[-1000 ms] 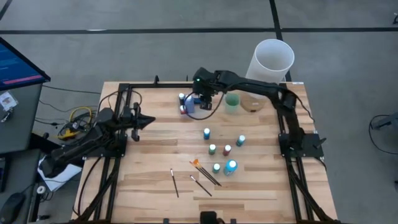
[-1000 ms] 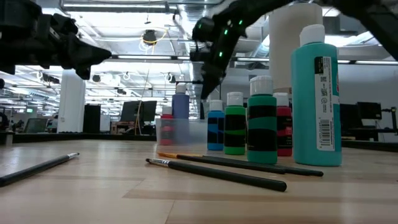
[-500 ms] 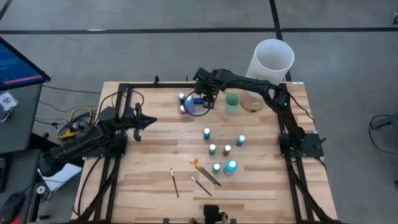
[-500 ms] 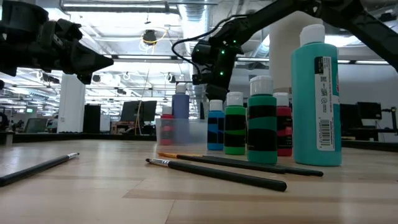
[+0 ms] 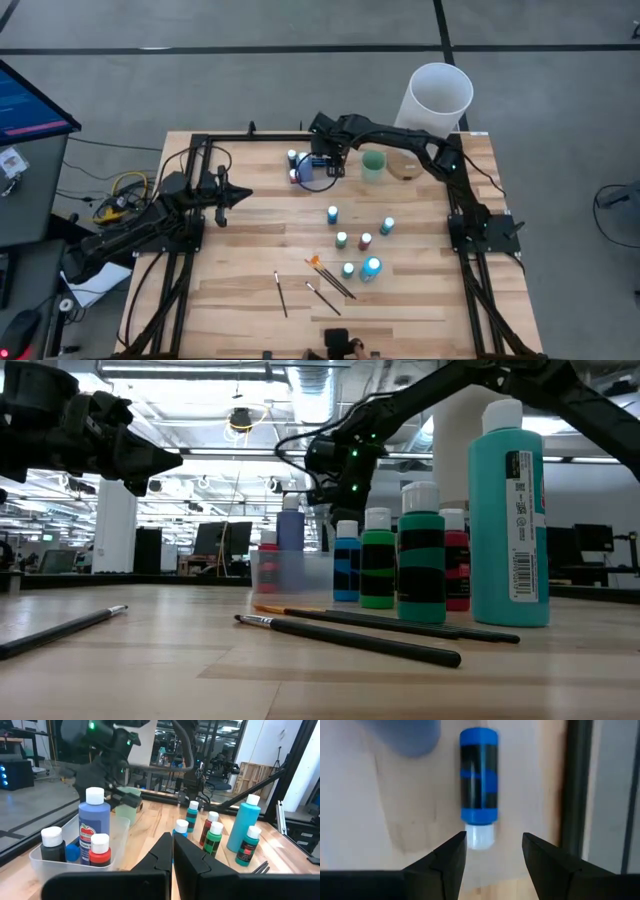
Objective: Pick & Place Paint Supplies
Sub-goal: Put the small bottom blue paint bottle into the transparent bin
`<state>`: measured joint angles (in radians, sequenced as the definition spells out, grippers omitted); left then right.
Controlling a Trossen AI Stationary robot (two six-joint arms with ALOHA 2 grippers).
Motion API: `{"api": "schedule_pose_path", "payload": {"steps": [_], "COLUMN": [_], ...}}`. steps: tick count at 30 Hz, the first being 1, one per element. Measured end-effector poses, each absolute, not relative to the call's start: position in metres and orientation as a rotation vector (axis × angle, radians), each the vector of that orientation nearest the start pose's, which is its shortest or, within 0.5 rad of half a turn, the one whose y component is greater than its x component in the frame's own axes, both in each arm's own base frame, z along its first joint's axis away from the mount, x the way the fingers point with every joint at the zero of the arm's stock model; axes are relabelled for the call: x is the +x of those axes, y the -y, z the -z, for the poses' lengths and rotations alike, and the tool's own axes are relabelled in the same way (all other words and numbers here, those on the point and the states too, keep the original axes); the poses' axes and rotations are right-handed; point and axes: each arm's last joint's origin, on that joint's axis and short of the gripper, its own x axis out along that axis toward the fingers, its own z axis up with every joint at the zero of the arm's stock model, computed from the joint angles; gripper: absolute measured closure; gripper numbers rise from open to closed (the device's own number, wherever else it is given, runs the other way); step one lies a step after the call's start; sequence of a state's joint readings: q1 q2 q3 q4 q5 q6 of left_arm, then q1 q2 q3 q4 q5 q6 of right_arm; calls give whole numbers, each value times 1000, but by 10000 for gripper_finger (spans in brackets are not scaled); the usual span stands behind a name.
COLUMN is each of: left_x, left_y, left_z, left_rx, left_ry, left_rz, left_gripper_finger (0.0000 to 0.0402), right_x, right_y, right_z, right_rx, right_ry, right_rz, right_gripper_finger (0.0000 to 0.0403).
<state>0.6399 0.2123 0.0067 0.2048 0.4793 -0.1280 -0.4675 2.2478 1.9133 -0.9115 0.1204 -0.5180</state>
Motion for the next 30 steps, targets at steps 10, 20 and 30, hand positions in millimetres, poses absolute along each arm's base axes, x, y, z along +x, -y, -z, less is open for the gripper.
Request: {"api": "schedule_pose_path", "payload": {"steps": [10, 20, 30], "left_x": [95, 95, 95], "left_y": [-54, -54, -54], "left_z": [-167, -167, -167], "left_rx": [-134, -134, -134], "left_ry": [1, 0, 1], "left_rz": [-161, -161, -161], "left_gripper_finger": [402, 401, 401], "right_x": [415, 414, 415], "right_y": [218, 219, 223], "right_z": [-195, -189, -166], "right_rx": [-212, -162, -111], "right_ry": [-1306, -1288, -1342], "right_rz": [167, 156, 150], "right_gripper_finger": [217, 218, 221]}}
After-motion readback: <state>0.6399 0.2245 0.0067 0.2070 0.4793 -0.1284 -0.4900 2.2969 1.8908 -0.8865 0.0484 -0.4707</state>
